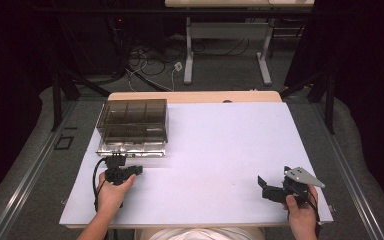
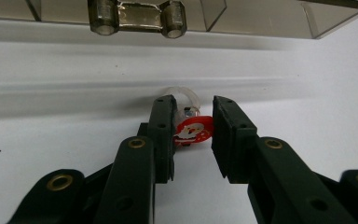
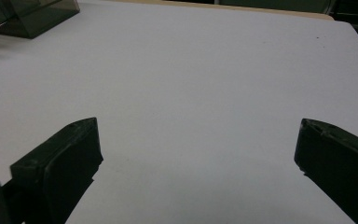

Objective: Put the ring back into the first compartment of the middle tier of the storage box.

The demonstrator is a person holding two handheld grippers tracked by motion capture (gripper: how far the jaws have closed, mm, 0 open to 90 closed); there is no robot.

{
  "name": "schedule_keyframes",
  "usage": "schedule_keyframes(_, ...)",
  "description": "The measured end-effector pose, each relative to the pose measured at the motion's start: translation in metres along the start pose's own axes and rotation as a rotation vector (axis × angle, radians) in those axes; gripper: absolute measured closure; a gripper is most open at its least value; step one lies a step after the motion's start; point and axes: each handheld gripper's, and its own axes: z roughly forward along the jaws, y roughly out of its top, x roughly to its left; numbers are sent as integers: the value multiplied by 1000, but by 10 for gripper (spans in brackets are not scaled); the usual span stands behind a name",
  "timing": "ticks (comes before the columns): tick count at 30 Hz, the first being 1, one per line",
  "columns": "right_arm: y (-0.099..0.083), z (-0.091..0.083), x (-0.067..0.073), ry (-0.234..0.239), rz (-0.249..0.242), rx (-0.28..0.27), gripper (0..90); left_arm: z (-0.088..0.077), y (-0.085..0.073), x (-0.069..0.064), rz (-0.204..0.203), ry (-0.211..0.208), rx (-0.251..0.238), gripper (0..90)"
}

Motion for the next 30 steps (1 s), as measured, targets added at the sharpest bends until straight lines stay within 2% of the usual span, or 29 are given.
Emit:
schedule_keyframes(19,0,0,-1,3,-6,10,2,-3,-1,2,-11,-5,-21,696)
schedule_keyframes(24,0,1,0,4,-7,5,2,-7,-2,4,-9,-17,-12,696)
schedule_keyframes(28,0,0,0,4,-4,11,2,-11,-4,5,-16,-16,-39,696)
schedule_keyframes(30,-1,1,0,7,1,5,2,-13,-4,5,-16,-23,-28,696)
